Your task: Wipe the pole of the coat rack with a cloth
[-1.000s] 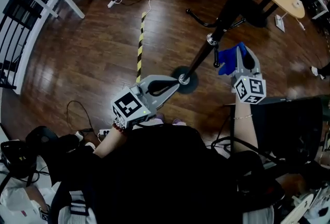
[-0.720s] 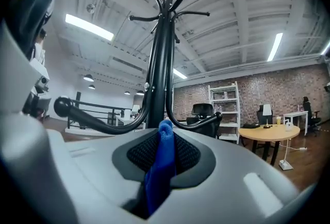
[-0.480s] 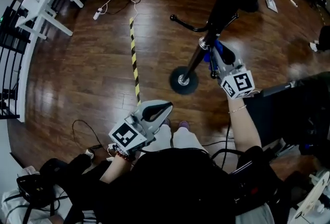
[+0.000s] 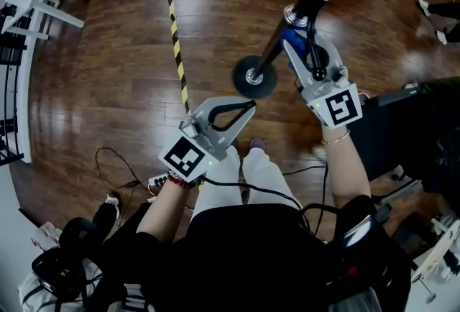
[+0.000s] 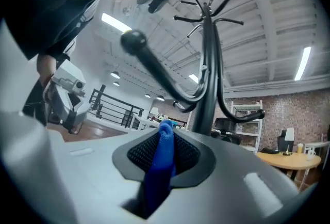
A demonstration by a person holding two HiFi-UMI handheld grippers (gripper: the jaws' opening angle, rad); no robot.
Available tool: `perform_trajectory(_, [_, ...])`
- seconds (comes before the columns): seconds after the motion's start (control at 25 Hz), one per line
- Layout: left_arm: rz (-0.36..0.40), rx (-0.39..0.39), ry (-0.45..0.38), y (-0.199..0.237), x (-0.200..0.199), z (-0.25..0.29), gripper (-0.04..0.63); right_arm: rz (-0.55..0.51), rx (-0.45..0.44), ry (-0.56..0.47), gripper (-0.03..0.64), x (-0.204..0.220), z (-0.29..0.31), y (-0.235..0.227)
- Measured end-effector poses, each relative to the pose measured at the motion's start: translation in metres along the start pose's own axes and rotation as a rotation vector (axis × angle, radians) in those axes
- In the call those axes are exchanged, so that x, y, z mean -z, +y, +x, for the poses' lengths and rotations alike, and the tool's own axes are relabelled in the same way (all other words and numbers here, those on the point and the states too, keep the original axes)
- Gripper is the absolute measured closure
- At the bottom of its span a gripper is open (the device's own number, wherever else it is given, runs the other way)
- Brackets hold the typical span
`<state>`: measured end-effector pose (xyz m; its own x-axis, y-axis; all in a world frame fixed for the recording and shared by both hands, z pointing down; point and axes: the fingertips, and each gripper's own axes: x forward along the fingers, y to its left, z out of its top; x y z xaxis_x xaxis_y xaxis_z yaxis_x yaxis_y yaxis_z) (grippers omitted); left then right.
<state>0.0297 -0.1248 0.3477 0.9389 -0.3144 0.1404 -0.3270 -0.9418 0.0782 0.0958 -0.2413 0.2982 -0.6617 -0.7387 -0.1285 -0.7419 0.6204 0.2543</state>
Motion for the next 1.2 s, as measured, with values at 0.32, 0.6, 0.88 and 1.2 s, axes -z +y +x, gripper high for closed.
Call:
perform_trajectory(0.32, [-0.008, 0.108, -0.02, -0.007, 0.067, 0.047, 0.589, -0.144, 0.115, 0.067, 0.554, 0.062, -0.016, 0.003])
perform_trajectory(0.6, [-0.027, 0.144, 0.038, 0.0, 0.154, 0.086, 0.589, -0.202, 0.096, 0.067, 0.554, 0.11, -0.031, 0.0])
perform_trajectory(0.88, [0.024, 0.224, -0.039, 0.023, 0.203, 0.109, 0.589, -0.42, 0.057, -0.111, 0.554, 0.093, -0.028, 0.007])
perform_trajectory(1.2, [0.099, 0.203, -0.117, 0.061, 0.296, 0.128, 0.589, -0.697, 0.149, -0.192, 0.554, 0.149, -0.023, 0.02])
